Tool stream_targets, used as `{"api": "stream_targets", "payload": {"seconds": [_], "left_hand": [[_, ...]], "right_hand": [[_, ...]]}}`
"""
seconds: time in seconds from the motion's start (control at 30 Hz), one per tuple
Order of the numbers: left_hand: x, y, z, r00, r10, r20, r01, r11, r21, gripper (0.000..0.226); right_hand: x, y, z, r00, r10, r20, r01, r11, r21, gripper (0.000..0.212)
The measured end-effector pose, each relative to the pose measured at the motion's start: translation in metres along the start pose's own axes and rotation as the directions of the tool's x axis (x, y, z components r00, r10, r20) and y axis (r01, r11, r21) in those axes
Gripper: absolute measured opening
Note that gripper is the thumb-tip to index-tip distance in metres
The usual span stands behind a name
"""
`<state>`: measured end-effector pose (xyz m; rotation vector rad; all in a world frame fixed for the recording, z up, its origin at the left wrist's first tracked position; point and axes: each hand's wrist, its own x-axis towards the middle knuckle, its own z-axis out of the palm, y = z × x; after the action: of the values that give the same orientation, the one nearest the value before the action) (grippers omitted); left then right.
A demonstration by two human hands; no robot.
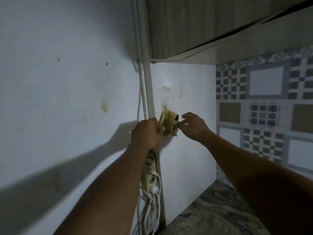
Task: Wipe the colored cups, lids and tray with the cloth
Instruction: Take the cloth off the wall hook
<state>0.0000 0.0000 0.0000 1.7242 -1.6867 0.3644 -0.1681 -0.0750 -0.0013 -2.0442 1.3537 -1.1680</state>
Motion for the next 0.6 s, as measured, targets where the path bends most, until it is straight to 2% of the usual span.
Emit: {"api": "stream_targets", "payload": {"seconds": [0.1, 0.23, 0.43, 0.5, 0.6], "left_hand": [[0.023, -0.007, 0.018, 0.999, -0.025, -0.037, 0.026, 0.999, 0.025, 0.021], [0.046, -0.013, 0.034, 0.995, -0.037, -0.087, 0.041, 0.998, 0.042, 0.018], [0.058, -0.018, 0.042, 0.989, -0.040, -0.142, 0.043, 0.999, 0.019, 0.020], [0.060, -0.017, 0.044, 0.987, -0.036, -0.158, 0.029, 0.998, -0.048, 0.018], [0.062, -0.012, 0.045, 0.986, -0.048, -0.160, 0.001, 0.960, -0.280, 0.012]], "right_hand": [[0.021, 0.001, 0.018, 0.998, 0.042, -0.041, -0.041, 0.999, 0.035, 0.062], [0.040, -0.001, 0.028, 0.996, 0.035, -0.080, -0.030, 0.998, 0.064, 0.029], [0.051, -0.008, 0.020, 0.994, 0.077, -0.076, -0.047, 0.942, 0.332, 0.019], [0.053, -0.015, 0.014, 0.996, 0.075, -0.037, -0.052, 0.903, 0.427, 0.025], [0.052, -0.027, 0.003, 0.995, 0.105, -0.002, -0.087, 0.842, 0.532, 0.026]]}}
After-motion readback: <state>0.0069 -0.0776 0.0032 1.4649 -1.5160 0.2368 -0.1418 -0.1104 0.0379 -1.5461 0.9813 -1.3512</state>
